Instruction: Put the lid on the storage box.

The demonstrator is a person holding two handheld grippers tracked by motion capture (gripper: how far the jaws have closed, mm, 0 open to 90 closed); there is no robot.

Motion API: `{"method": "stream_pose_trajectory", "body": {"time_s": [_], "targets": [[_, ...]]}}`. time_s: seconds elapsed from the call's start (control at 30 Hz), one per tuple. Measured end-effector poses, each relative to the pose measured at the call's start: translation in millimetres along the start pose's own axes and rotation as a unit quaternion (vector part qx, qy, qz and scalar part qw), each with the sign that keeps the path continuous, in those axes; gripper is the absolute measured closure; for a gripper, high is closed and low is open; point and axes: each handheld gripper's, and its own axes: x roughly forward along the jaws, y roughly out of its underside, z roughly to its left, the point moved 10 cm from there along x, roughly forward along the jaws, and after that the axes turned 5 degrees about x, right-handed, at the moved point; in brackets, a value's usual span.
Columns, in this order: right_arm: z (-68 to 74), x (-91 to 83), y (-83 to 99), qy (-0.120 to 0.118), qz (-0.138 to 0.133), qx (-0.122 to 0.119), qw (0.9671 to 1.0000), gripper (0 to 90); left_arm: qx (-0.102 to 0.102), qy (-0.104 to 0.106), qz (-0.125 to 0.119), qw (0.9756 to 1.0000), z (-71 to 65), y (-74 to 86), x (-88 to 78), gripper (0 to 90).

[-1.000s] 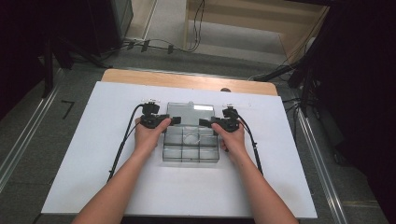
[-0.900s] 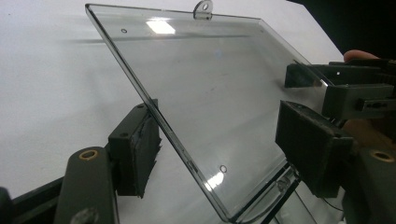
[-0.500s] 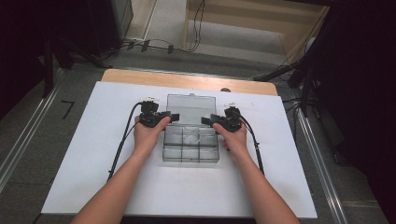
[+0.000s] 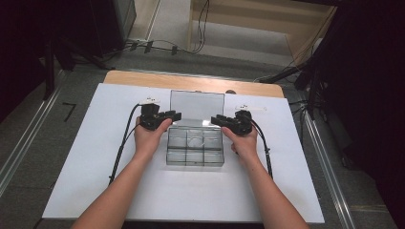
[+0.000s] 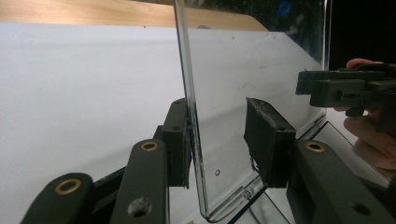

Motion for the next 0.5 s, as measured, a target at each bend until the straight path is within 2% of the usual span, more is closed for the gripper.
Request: {"method": "stream_pose_trajectory", "body": {"time_s": [0.2,0.3,0.5], "targets": [[2.5,-5.7,0.1,-0.009,-0.014,-0.023,0.9996,65.6,0.01,0.009,-0.008,0.9999,-4.4,-3.8,-2.6,61.7],[3.5,-7.8,0.9,-0.005,-0.021,-0.042,0.9989,66.1,0.012,0.01,-0.012,0.9998,-5.9,-8.4,-3.4,55.9],[4.2,-9.2,1.8,0.002,-0.029,-0.058,0.9979,66.2,0.023,0.006,-0.029,0.9993,-7.0,-31.8,-11.1,54.1]]}}
